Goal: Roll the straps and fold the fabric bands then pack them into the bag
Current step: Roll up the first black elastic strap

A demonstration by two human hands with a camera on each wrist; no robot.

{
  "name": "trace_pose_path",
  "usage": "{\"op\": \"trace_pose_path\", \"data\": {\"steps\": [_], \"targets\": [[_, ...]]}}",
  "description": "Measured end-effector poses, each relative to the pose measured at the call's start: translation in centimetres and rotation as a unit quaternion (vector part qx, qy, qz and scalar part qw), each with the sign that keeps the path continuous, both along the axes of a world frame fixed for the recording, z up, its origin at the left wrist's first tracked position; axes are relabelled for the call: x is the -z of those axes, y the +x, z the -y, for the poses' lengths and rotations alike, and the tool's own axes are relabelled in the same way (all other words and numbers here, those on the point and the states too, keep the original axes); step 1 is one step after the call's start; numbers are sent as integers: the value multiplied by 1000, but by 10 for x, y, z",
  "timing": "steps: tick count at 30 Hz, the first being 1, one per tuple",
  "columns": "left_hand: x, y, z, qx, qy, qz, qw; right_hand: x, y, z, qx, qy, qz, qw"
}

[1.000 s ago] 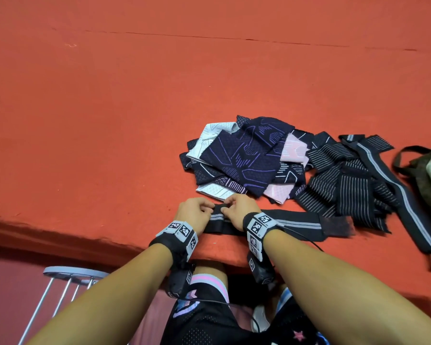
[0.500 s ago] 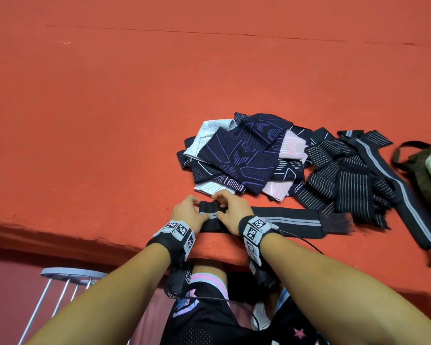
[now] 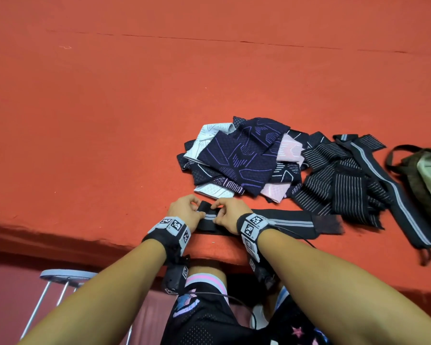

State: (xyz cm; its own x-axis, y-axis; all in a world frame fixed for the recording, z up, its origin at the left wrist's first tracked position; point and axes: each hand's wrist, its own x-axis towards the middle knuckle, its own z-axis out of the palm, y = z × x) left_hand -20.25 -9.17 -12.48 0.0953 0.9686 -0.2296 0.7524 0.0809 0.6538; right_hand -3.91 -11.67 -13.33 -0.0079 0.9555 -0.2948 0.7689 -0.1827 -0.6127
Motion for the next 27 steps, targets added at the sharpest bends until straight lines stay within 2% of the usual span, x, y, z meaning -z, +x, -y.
{"op": "trace_pose_path", "data": {"steps": [3,6,11,13,15,19,22,27], "targets": [[-9,-13,-5,9,1,-18,1000,1,-14,1,5,3,-29,1000],[-11,-21,-8,-3,-10,0,1000,1,-26,3,27,10,-50,998],[-12,-6,-3,-42,-39,131,990,-5,-14,0,9,-6,-51,999],[-12,2,-4,-33,-50,151,987,-9,-6,-2,22,-30,-49,998],[-10,8,-2,-9,-46,151,987,-13,0,-2,37,-69,-69,995],[2,13,0,24,-45,130,990,-15,11,0,59,-77,-85,992],[5,18,2,32,-51,127,990,-7,16,2,48,-52,-3,997],[10,21,-1,9,-48,103,993,0,25,6,58,5,28,998]]}}
